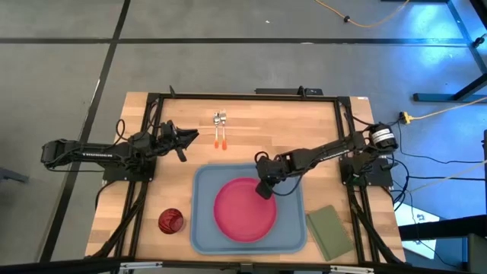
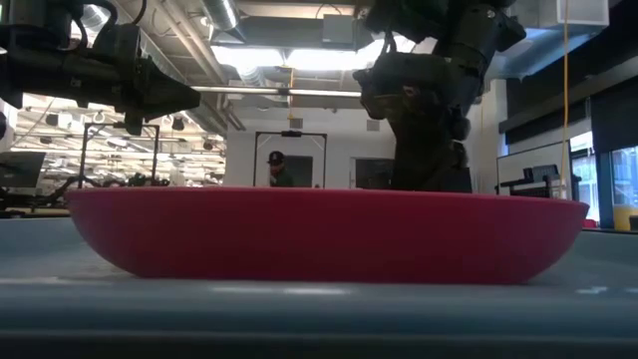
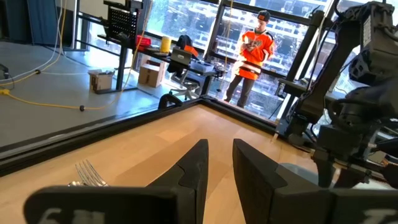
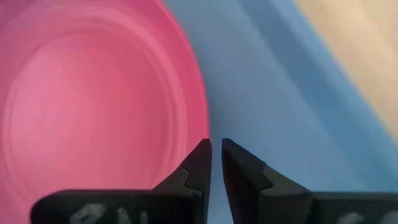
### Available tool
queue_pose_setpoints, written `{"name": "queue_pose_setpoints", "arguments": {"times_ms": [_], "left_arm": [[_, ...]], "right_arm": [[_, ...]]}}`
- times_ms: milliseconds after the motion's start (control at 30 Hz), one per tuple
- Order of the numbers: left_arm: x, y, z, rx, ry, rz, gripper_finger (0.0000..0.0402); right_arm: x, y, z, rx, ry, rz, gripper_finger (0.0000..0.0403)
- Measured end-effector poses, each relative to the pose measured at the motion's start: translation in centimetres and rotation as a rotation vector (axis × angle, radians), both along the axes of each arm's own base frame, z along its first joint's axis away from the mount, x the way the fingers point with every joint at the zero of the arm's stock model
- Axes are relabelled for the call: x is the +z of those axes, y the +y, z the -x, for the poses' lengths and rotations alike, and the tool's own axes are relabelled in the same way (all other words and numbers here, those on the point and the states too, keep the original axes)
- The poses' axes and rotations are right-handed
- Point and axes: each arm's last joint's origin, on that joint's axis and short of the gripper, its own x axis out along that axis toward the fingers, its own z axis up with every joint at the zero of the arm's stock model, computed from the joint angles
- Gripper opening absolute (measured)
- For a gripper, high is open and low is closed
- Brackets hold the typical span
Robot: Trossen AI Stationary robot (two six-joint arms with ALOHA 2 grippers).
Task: Pick and place plate/cup/fork/spoon on tray
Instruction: Put the red cup on the blue tray to the top right of the pink plate
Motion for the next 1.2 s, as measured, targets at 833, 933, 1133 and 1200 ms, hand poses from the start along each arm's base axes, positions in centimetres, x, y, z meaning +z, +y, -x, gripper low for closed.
{"name": "queue_pose_setpoints", "arguments": {"times_ms": [833,933,1133,1200], "left_arm": [[6.7,-4.6,-1.2,-0.617,0.061,0.058,0.0066],[8.3,-5.9,-1.3,-0.667,0.233,0.056,0.0066],[10.3,-8.1,-1.7,-0.701,0.47,0.198,0.0066],[10.5,-8.8,-2.0,-0.686,0.527,0.278,0.0066]], "right_arm": [[8.0,-2.2,0.6,-0.249,0.189,0.729,0.0033],[7.9,-2.0,2.2,-0.357,0.269,0.729,0.0033],[6.6,-1.2,4.1,-0.442,0.344,0.751,0.0033],[6.0,-1.0,4.5,-0.435,0.355,0.759,0.0033]]}}
